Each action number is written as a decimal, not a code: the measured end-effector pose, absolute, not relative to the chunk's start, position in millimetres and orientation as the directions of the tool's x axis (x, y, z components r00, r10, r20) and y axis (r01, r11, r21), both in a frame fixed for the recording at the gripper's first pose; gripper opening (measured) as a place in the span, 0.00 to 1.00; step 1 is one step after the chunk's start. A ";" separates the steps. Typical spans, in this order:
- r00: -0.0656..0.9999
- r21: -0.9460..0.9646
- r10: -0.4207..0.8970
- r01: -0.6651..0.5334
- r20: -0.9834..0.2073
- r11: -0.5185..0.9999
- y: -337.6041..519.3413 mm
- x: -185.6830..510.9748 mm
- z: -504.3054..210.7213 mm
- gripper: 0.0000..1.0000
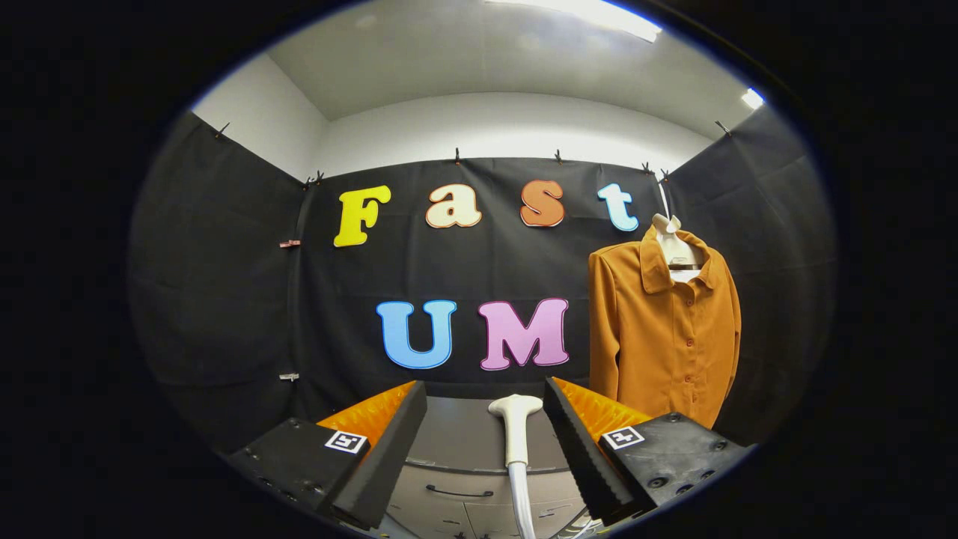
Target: Iron the clothes twice with a garment steamer, once on the left side and once on the right side.
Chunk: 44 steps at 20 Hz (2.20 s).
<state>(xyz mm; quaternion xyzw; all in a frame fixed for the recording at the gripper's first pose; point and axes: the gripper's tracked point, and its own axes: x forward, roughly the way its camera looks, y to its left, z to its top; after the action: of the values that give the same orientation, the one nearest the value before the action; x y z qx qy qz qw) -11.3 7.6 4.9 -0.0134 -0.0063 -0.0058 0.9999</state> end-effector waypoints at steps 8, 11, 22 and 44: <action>0.999 -0.025 -0.051 0.050 -0.012 0.998 13.5 -8.5 -4.4 0.98; 0.996 -0.018 -0.073 0.073 -0.042 0.997 19.5 -9.3 -15.7 0.98; 0.973 0.005 -0.116 0.119 -0.201 0.993 17.3 24.5 -74.8 0.98; 0.735 -0.015 -0.088 0.106 -0.673 0.994 -71.6 184.6 -243.9 0.98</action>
<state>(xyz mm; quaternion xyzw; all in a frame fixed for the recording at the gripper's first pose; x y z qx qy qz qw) 184.6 -71.6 -243.9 0.0123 0.3604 -0.0521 0.9313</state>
